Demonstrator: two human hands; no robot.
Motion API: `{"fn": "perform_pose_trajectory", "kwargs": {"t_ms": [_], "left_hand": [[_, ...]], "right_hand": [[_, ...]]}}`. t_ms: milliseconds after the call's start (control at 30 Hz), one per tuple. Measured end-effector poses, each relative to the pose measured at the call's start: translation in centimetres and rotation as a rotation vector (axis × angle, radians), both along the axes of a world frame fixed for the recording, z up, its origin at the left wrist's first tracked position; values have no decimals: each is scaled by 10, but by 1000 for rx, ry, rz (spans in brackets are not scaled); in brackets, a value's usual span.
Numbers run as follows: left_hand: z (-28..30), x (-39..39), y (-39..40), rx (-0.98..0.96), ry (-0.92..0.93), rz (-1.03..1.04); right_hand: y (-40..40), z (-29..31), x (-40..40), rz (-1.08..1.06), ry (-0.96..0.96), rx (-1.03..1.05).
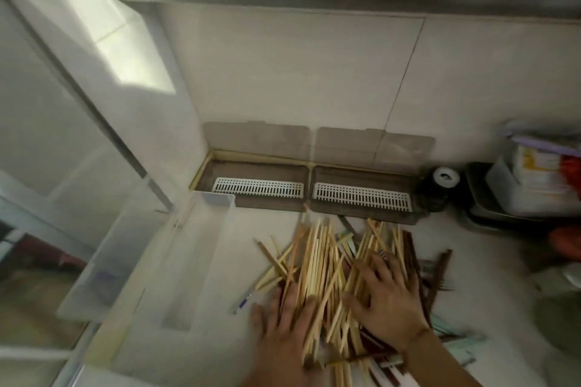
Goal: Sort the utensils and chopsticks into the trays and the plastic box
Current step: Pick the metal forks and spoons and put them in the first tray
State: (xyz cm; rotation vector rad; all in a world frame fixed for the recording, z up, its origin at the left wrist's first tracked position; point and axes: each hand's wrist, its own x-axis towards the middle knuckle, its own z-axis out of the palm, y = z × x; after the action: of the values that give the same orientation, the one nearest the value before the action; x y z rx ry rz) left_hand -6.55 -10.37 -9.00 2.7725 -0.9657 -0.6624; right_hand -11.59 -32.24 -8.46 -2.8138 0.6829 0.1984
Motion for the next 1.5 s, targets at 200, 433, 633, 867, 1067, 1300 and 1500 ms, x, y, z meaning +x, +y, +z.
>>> {"fn": "perform_pose_trajectory", "kwargs": {"t_ms": [200,433,633,867,1067,1300,1500], "left_hand": [[-20,48,31,-77,-91,-117],[-12,71,42,-252,-108,-88],[-12,79,38,-332,-150,-98],[11,57,-19,-374,-280,-20],[15,49,-84,-254,-187,-314],[6,60,-78,-190,-168,-266],[14,65,-73,-199,-122,-220]], "right_hand": [[-23,7,-38,23,-27,16],[-59,20,-63,62,-93,206],[-94,25,-64,8,-96,331],[-65,33,-25,121,-340,29],[-14,42,-7,213,-102,-94],[-6,31,-11,185,-50,-270],[2,40,-22,234,-246,-422]]}}
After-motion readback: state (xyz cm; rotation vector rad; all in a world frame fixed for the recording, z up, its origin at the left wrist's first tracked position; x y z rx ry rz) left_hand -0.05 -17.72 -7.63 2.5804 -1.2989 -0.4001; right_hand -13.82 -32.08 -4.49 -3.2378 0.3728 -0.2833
